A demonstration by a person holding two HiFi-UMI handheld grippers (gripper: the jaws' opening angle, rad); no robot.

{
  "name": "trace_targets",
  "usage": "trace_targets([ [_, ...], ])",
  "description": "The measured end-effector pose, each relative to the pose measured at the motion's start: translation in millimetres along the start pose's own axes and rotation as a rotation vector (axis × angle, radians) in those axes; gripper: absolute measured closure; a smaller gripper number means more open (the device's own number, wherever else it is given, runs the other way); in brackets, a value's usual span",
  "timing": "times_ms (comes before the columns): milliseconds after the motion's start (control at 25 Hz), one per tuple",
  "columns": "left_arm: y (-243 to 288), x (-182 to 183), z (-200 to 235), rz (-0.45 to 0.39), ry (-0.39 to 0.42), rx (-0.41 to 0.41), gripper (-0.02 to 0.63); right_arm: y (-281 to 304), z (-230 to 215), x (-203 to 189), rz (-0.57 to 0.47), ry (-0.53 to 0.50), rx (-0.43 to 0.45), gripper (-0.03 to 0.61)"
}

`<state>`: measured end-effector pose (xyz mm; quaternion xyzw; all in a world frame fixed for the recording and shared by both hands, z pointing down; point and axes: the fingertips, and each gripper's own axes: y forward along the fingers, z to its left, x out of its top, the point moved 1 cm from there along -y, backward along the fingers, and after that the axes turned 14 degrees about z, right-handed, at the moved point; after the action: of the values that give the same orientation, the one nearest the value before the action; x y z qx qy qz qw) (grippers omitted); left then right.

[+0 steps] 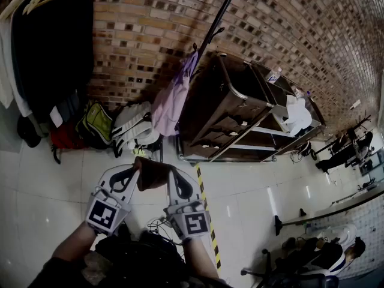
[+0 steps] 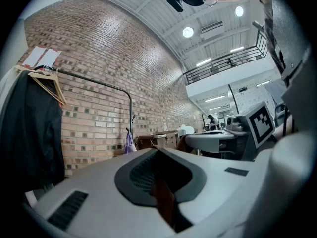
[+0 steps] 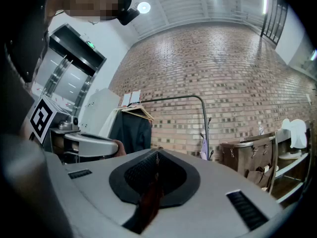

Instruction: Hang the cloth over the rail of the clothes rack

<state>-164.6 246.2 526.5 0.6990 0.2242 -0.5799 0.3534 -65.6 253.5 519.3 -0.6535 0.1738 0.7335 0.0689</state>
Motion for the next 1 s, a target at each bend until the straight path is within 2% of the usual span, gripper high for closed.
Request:
trace_targets([
  [280, 16, 0, 6, -0.002, -0.014, -0.044, 0.594, -1, -17, 0, -0.012, 0.047, -0.065, 0.558],
  [400, 29, 2, 5, 0.000, -0.013, -0.067, 0.594, 2, -30, -1, -0.009, 0.037, -0.090, 0.558],
  [600, 62, 10, 11, -0.009, 0.003, -0.073, 0.594, 18, -59, -1, -0.044, 0.048, -0.100, 0.558],
  [760, 97, 19, 20, -0.010, 0.002, -0.057, 0.594, 42, -88, 4, -0.070, 0.040, -0.080, 0.558],
  [1000, 168, 38, 27, -0.004, 0.008, -0.066, 0.594, 78, -158, 15, -0.104, 0.058, -0.083, 0.558],
])
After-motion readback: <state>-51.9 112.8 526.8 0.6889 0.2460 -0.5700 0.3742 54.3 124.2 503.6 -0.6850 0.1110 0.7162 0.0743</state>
